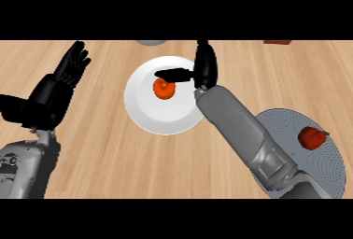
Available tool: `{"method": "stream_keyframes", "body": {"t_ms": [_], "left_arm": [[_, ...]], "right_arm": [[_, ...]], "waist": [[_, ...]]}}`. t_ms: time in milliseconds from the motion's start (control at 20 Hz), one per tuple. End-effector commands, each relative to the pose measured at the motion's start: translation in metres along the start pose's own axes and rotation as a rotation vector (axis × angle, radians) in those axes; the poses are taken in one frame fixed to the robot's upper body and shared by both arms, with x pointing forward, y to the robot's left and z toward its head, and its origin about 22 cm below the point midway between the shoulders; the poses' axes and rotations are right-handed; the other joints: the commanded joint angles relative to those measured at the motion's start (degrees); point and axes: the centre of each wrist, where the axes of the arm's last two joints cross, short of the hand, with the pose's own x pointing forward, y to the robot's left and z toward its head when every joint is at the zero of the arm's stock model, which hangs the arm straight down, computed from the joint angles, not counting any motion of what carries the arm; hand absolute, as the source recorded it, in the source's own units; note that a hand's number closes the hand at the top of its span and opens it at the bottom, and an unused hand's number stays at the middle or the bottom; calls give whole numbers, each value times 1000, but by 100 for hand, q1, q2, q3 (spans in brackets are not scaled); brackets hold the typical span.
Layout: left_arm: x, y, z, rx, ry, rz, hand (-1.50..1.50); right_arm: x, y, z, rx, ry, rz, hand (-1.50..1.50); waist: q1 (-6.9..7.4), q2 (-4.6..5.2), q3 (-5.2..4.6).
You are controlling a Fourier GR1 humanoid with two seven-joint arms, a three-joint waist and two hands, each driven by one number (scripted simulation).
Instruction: Pick the squash from the placemat and place it in the plate
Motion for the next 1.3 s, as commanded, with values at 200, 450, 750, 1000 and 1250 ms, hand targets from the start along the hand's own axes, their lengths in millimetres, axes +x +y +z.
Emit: {"method": "stream_keyframes", "body": {"t_ms": [200,450,750,1000,1250], "left_arm": [[-14,25,12,59,42,-3,0],[-7,35,16,70,42,-7,0],[-7,29,28,70,58,-26,0],[-24,30,37,68,35,-31,0],[-9,13,17,62,43,-21,0]], "right_arm": [[-60,-50,-7,-28,-19,-129,-150],[-85,-82,-2,13,-44,-101,-150],[-101,-123,20,29,-56,-73,-150],[-108,-178,0,43,-50,-55,-150],[-123,-189,10,-13,-78,19,-150]], "waist": [[-357,-67,-2],[-422,-106,-5],[-473,-132,-7],[-419,-105,-7],[-412,-102,-5]]}}
